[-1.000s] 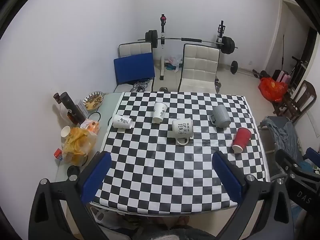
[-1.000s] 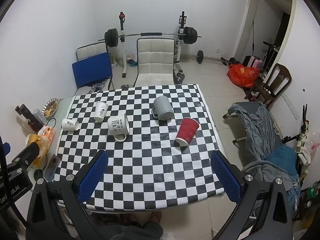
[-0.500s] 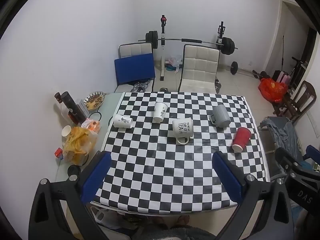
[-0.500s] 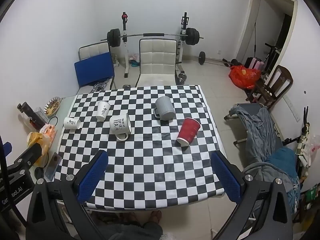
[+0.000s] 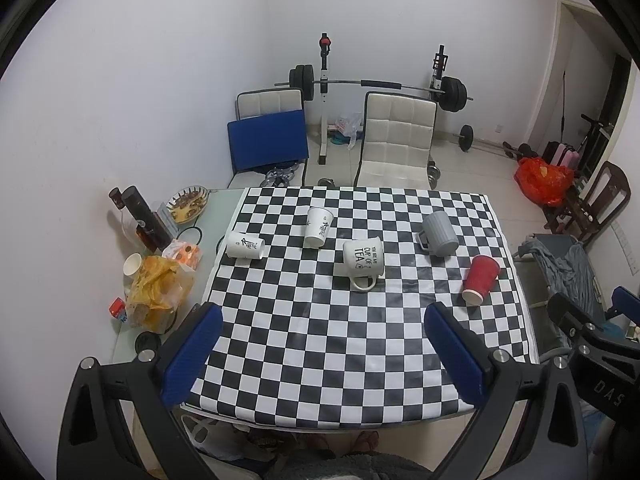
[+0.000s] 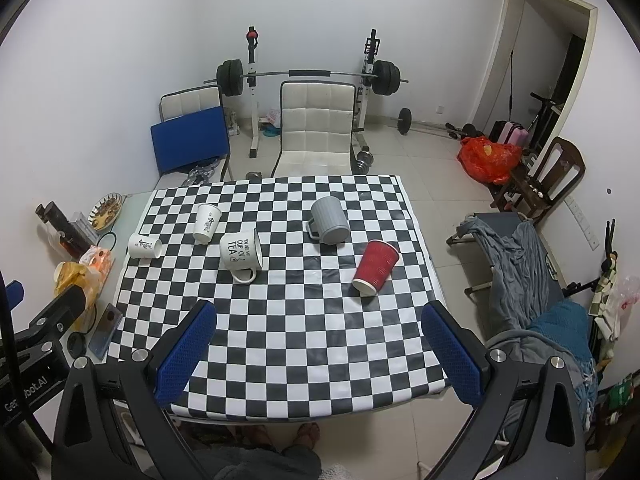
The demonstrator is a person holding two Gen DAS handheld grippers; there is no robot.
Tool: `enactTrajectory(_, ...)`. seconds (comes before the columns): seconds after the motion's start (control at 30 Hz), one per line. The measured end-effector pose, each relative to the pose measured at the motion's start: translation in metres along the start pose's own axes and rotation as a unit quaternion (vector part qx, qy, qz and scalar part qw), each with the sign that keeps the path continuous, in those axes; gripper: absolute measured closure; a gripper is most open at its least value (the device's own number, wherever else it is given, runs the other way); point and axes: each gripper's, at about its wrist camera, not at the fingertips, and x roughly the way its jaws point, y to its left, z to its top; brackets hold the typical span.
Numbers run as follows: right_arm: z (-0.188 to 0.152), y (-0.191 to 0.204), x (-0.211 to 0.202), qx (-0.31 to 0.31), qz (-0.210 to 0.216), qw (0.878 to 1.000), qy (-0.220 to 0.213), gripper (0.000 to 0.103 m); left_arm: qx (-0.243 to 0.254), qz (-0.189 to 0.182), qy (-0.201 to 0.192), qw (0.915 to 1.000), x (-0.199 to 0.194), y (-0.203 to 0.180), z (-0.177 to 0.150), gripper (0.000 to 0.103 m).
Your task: Flip cup upright
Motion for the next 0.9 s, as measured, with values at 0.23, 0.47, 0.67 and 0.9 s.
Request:
enactTrajectory(0.23,0.0,0.005,-0.006,-0.006,-0.002,1.0,0.0,0.0,-0.002,-0.001,-0.001,1.0,-0.005,-0.001,0.0,0.0)
enactTrajectory(0.47,0.003,0.008,-0.012,-0.009,0.001,1.0,0.001,0.0,-0.003,-0.002,-0.001,1.0,-0.005,-0.001,-0.001,0.0)
enactTrajectory(0.67,0.0,0.0,-0.012,-0.007,-0.002,1.0,-0.002,0.0,-0.003,-0.001,-0.002,1.0,-0.01,-0.002,-0.002,0.0)
enactTrajectory(0.9,0.0,0.003,-0.014,-0.008,-0.002,1.0,-0.003,0.0,-0.005,-0.002,-0.006,1.0,-0.014,0.0,-0.003,0.0)
